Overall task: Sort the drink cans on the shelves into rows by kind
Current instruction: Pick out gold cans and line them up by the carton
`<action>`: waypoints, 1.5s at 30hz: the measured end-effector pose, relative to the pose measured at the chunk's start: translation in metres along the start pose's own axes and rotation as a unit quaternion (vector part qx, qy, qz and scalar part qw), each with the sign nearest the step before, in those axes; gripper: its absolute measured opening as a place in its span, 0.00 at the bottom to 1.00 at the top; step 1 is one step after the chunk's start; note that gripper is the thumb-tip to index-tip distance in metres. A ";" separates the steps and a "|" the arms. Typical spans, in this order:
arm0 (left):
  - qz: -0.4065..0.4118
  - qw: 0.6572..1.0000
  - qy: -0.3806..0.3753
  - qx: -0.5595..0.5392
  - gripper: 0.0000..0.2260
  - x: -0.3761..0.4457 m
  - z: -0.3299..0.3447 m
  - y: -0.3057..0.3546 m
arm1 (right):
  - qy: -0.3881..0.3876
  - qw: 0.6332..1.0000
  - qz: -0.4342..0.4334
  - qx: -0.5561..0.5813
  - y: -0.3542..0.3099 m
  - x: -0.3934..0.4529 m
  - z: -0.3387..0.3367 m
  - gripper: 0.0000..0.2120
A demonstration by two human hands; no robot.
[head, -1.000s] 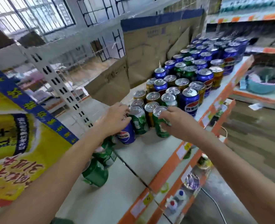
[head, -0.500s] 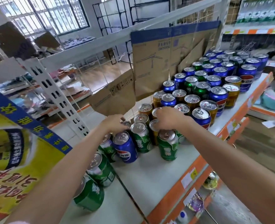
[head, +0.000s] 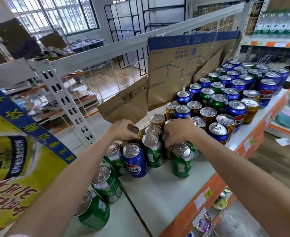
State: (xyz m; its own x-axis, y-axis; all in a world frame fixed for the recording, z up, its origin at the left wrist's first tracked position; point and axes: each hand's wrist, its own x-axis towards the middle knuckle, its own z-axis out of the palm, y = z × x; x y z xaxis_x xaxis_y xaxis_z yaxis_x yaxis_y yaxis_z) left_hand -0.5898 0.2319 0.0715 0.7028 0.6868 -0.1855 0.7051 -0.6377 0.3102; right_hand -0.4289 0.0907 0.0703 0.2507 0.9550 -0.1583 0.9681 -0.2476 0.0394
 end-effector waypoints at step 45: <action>-0.420 0.879 0.201 -0.102 0.20 -0.556 0.020 -0.287 | -0.102 0.827 -0.546 0.088 -0.545 -0.126 0.006 0.26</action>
State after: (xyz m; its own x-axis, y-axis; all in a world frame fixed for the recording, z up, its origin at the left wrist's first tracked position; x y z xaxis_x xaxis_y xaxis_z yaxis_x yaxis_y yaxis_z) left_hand -1.1810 0.0261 0.0674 -0.1778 0.9793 -0.0968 0.8984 0.2016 0.3900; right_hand -0.9876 0.1046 0.0627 -0.7949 0.5829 -0.1685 0.5983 0.7067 -0.3776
